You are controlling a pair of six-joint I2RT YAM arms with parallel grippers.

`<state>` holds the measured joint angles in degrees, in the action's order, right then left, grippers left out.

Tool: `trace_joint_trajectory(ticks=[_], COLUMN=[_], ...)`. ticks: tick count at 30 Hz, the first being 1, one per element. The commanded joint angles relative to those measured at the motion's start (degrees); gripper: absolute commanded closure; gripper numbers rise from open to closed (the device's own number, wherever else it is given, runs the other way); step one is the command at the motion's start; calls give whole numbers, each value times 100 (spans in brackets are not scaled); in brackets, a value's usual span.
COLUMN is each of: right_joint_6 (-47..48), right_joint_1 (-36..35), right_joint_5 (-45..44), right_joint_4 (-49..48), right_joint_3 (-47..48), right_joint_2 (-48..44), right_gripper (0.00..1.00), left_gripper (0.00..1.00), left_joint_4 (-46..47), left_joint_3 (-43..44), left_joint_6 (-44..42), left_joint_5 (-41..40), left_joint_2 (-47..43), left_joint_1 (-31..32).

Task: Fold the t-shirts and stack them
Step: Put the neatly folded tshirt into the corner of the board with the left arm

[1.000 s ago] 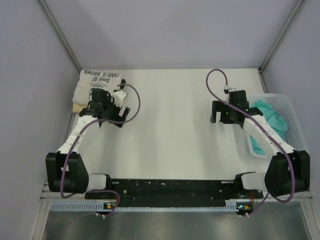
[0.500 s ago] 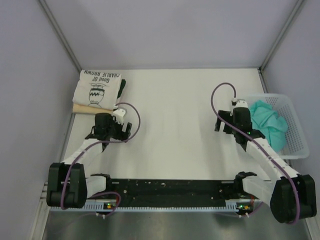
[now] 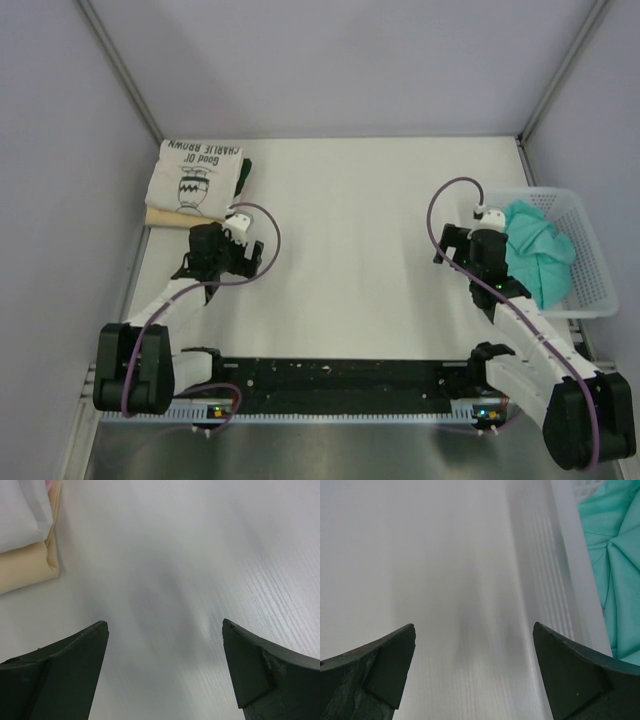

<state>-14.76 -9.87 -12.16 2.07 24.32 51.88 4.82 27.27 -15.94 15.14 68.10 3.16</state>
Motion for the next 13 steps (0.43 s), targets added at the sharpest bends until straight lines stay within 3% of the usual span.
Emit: trace_joint_trajectory(ticks=[1, 13], right_joint_6=[-53, -35], right_joint_1=[29, 38], right_joint_5=[-93, -120], right_joint_4=[-347, -338], right_joint_3=[29, 38], right_joint_2=[-73, -37], right_gripper=[1, 1], left_gripper=[1, 1], left_joint_4=[318, 274], left_joint_3=[-20, 33], left_joint_6=[12, 65], left_joint_5=[-28, -72], left_joint_2=[98, 134], left_joint_1=[-17, -17])
